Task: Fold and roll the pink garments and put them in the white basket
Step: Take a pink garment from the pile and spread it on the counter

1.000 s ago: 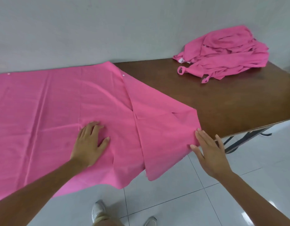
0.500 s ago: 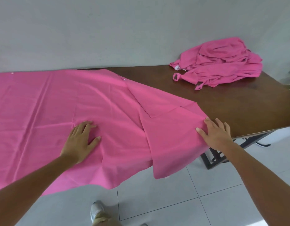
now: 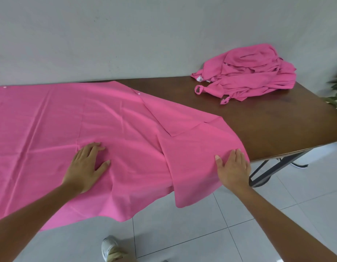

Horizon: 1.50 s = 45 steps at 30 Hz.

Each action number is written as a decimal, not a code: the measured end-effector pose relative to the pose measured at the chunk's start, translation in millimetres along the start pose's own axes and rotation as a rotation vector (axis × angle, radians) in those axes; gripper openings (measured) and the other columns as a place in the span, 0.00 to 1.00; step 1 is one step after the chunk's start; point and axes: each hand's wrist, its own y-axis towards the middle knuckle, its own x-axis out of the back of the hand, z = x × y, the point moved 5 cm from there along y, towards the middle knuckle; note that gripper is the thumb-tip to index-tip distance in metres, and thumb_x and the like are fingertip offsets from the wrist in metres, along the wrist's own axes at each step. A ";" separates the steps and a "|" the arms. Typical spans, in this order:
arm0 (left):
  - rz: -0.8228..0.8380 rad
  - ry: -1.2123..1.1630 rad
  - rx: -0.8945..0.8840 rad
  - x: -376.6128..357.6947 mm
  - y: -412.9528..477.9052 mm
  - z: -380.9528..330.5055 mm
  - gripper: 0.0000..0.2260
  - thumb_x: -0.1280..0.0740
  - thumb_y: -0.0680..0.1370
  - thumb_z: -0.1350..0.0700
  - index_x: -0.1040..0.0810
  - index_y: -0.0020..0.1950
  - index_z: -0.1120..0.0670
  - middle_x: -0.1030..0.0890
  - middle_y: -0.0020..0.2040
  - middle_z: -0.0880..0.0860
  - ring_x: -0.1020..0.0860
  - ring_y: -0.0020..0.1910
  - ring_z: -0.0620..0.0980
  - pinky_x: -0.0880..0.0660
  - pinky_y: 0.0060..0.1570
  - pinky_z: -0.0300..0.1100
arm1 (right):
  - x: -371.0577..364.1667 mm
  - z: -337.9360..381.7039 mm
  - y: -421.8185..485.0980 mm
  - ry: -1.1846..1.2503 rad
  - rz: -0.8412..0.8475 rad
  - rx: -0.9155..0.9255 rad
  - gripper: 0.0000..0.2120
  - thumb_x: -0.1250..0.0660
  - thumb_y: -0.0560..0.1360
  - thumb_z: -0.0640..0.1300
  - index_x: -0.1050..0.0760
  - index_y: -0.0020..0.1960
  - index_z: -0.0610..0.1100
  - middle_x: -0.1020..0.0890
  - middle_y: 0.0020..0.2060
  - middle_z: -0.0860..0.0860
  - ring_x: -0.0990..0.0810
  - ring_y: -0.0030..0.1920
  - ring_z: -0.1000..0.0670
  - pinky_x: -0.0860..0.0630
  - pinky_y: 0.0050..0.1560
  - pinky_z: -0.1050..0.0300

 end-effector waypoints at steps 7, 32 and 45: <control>0.019 0.014 0.004 0.4 -0.5 0.9 0.30 0.45 0.77 0.34 0.27 0.70 0.53 0.30 0.72 0.53 0.32 0.73 0.57 0.37 0.74 0.55 | 0.5 -27.9 57.4 -0.077 0.073 0.126 0.42 0.57 0.80 0.68 0.56 0.82 0.38 0.54 0.82 0.43 0.55 0.81 0.45 0.56 0.80 0.48; 0.081 -0.032 -0.128 -10.5 107.1 -38.7 0.28 0.43 0.77 0.36 0.24 0.68 0.52 0.27 0.69 0.54 0.30 0.70 0.57 0.34 0.69 0.56 | 5.3 128.5 76.3 -0.059 0.097 0.789 0.26 0.48 0.81 0.59 0.30 0.74 0.51 0.39 0.79 0.52 0.46 0.80 0.46 0.48 0.79 0.46; 0.086 -0.179 -0.320 -40.0 199.4 -97.4 0.26 0.42 0.78 0.38 0.25 0.69 0.52 0.27 0.69 0.51 0.31 0.70 0.52 0.35 0.70 0.51 | 22.5 154.1 113.8 -0.066 -0.011 0.776 0.27 0.47 0.80 0.55 0.27 0.72 0.43 0.27 0.71 0.49 0.32 0.72 0.45 0.32 0.72 0.43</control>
